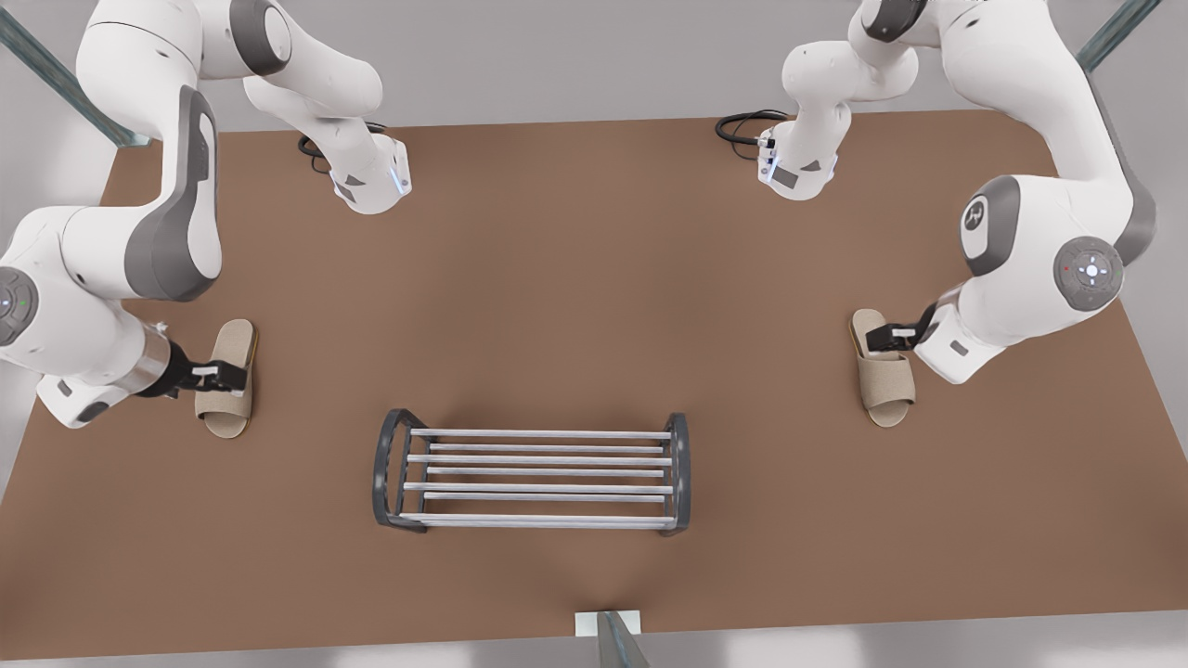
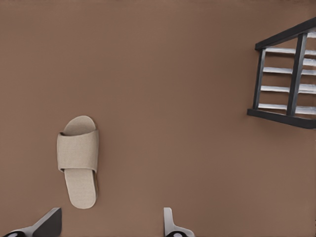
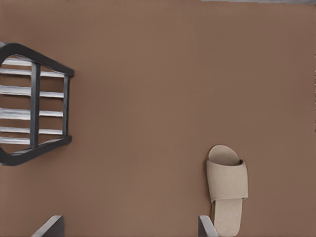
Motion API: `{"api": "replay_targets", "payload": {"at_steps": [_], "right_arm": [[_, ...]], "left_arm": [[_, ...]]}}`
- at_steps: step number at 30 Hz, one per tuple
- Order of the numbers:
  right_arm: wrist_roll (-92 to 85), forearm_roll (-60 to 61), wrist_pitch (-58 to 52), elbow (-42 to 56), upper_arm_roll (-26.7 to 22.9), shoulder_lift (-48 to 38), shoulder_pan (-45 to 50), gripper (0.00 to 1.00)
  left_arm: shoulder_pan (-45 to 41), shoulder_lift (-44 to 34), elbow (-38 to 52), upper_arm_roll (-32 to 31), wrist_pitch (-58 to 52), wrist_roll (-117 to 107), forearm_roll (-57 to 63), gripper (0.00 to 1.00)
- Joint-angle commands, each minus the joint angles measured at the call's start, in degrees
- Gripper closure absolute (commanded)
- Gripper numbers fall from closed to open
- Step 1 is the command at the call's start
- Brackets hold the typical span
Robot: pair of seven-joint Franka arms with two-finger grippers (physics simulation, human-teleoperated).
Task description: Place the right shoe on the shoe rack with the right arm, and place the left shoe on the shoe rack with the left arm
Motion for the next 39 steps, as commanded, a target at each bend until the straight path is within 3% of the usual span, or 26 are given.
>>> {"api": "replay_targets", "payload": {"at_steps": [1, 3, 4, 5, 6, 7, 8, 12, 15, 17, 20, 23, 26, 28, 34, 39], "right_arm": [[-0.6, -0.2, 4.2, 0.0, -0.1, 0.0, -0.1, 0.0], [-0.6, -0.3, 5.6, 0.0, -0.1, -0.4, -0.2, 0.0], [-0.6, -0.3, 7.7, -0.1, -0.1, -0.5, -0.4, 0.0], [-0.9, -0.2, 8.0, -0.1, 0.0, -0.5, -0.6, 0.0], [-1.0, -0.2, 11.0, -3.1, 0.0, -2.3, -0.6, 0.0], [-2.0, -0.2, 22.6, -13.8, 0.0, -7.4, -1.2, 0.0], [-2.3, 0.0, 34.2, -22.6, 0.0, -10.7, -1.2, 0.0], [-2.4, 0.6, 46.6, -23.2, 0.2, -8.1, -4.7, 0.0], [-7.1, 0.6, 46.4, -23.6, 0.4, -10.5, -9.5, 0.0], [-9.3, 0.6, 56.8, -34.8, 0.4, -13.8, -10.3, 0.0], [-19.1, 0.6, 60.9, -39.7, 0.7, -14.6, -15.0, 0.0], [-21.3, 0.6, 76.6, -58.5, 1.5, -22.5, -17.5, 0.0], [-21.3, 0.6, 80.1, -66.4, 1.4, -28.2, -17.5, 0.0], [-21.2, 0.6, 91.3, -70.1, 1.4, -24.8, -18.6, 0.0], [-21.2, 0.6, 93.6, -71.3, 1.4, -23.4, -20.1, 0.0], [-25.6, -0.3, 94.6, -67.3, 1.6, -13.7, -25.0, 0.0]], "left_arm": [[-0.3, 0.0, -0.1, -0.3, 6.2, 2.7, 0.2, 0.0], [0.3, 0.3, 3.8, -0.1, 5.4, 0.8, 0.0, 0.0], [1.8, -2.9, -1.4, -0.2, 7.6, 1.5, 1.7, 0.0], [2.0, -9.2, -12.7, -0.3, 19.9, 1.5, 2.0, 0.0], [3.6, -17.6, -31.1, -0.4, 40.2, 1.5, 5.4, 0.0], [4.8, -25.3, -49.5, -0.4, 61.7, 1.6, 6.1, 0.0], [5.6, -28.8, -59.3, -0.4, 72.4, 1.6, 6.1, 0.0], [10.0, -29.6, -78.3, -0.8, 95.4, 1.6, 6.1, 0.0], [11.6, -17.0, -79.4, -0.6, 111.5, 2.1, 6.3, 0.01], [16.8, -14.9, -79.0, -0.7, 111.5, 2.2, 12.0, 0.01], [19.4, -12.7, -78.5, -0.6, 111.5, 2.3, 14.6, 0.01], [28.7, -6.6, -74.9, -0.6, 111.5, 2.2, 29.6, 0.01], [29.5, -3.8, -74.2, -0.6, 111.5, 2.2, 31.1, 0.01], [28.9, -3.0, -73.8, -0.6, 111.5, 2.2, 31.1, 0.01], [30.0, 1.0, -71.3, -0.7, 111.5, 2.2, 32.2, 0.01], [30.0, 2.6, -69.2, -0.6, 111.5, 2.2, 32.2, 0.01]]}}
